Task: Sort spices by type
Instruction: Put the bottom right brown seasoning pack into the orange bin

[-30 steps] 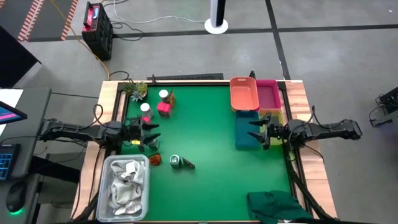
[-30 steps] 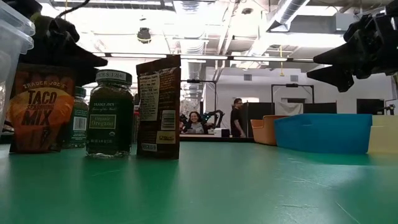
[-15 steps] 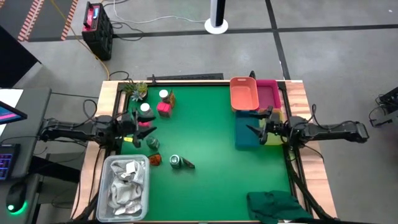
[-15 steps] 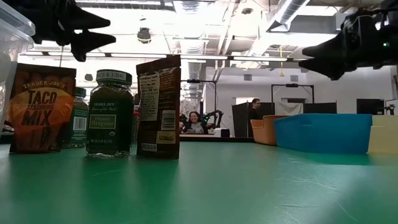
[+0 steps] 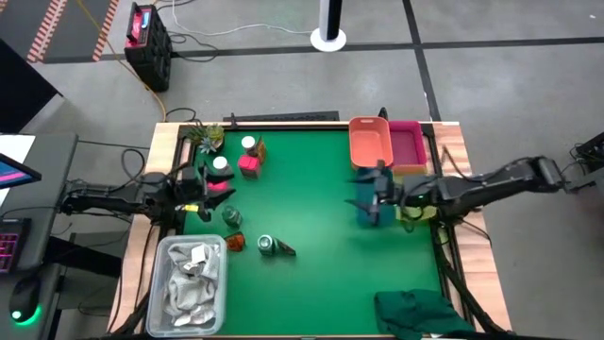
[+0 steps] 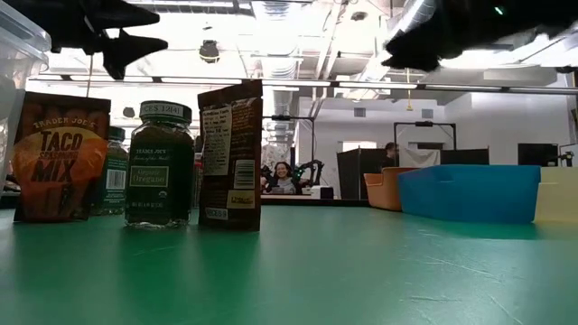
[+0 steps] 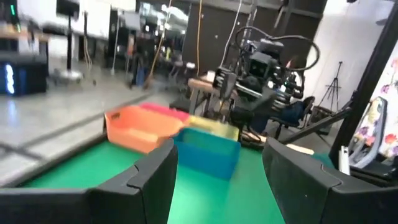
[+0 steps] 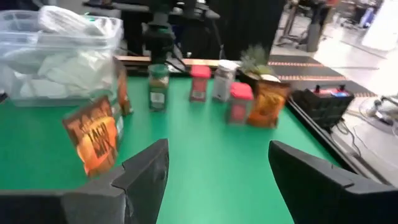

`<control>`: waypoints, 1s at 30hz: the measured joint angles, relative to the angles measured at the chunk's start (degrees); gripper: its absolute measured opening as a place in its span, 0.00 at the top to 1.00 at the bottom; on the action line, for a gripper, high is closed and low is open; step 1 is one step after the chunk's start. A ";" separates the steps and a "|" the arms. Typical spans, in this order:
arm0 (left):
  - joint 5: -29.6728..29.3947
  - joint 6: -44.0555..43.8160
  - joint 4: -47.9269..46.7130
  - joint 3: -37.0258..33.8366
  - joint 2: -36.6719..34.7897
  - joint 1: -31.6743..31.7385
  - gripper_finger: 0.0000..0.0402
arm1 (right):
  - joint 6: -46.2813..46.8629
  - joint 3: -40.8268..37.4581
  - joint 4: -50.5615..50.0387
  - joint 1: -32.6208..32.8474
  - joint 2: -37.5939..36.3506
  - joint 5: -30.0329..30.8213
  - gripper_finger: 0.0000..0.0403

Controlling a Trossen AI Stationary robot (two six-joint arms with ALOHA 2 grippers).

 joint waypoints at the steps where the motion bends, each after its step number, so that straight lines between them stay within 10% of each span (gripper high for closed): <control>1: -0.02 1.19 1.56 -0.18 0.02 0.00 0.44 | -0.80 2.44 -0.21 0.62 2.68 0.02 0.25; 16: -6.71 6.04 8.40 -0.59 0.38 0.00 0.44 | 2.74 32.06 -4.98 12.09 34.83 0.55 0.25; 30: -6.71 4.49 9.07 -0.59 0.39 0.00 0.44 | 12.86 55.76 -30.76 12.31 52.75 3.40 0.25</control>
